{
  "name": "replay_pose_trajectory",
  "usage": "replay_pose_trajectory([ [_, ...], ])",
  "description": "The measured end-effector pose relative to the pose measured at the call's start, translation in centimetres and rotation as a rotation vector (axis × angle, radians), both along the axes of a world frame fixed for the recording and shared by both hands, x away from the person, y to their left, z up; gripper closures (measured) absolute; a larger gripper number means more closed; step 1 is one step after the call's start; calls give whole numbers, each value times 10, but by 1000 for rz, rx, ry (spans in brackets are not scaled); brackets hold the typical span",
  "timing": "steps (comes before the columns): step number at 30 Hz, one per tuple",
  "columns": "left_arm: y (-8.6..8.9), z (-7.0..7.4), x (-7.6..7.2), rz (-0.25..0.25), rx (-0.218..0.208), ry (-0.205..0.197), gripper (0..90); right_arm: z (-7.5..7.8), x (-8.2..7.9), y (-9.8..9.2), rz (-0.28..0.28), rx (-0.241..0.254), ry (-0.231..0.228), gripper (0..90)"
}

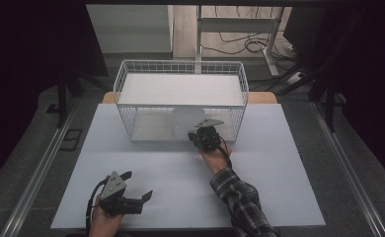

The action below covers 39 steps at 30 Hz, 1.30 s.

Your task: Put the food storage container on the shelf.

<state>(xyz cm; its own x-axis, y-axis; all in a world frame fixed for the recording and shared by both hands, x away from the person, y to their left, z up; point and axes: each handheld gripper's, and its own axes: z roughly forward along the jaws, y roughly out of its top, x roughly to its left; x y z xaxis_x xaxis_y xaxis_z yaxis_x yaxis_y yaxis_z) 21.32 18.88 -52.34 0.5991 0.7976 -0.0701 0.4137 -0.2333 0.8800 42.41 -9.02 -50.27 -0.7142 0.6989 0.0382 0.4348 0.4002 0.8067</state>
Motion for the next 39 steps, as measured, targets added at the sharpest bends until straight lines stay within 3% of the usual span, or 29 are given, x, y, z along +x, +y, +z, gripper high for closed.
replay_pose_trajectory([
  [13, 0, 0, 1, -10, -9, 7, 27, -4, 6, 4, -12, 10, 11, 890],
  [15, 0, 1, 1, -12, -8, 33, 31, -4, 5, 4, -6, 8, 12, 881],
  [18, 0, 1, 2, -23, -19, 67, 37, -3, 3, 4, 4, 21, 18, 807],
  [21, 1, 1, 2, -29, -20, 73, 40, -1, -1, 4, 12, 24, 17, 733],
  [32, -1, 0, 3, -41, -11, 64, 38, 11, -14, 2, 42, 37, 29, 489],
  [39, -1, -1, 4, -43, -11, 62, 36, 15, -23, 1, 61, 19, 23, 396],
])
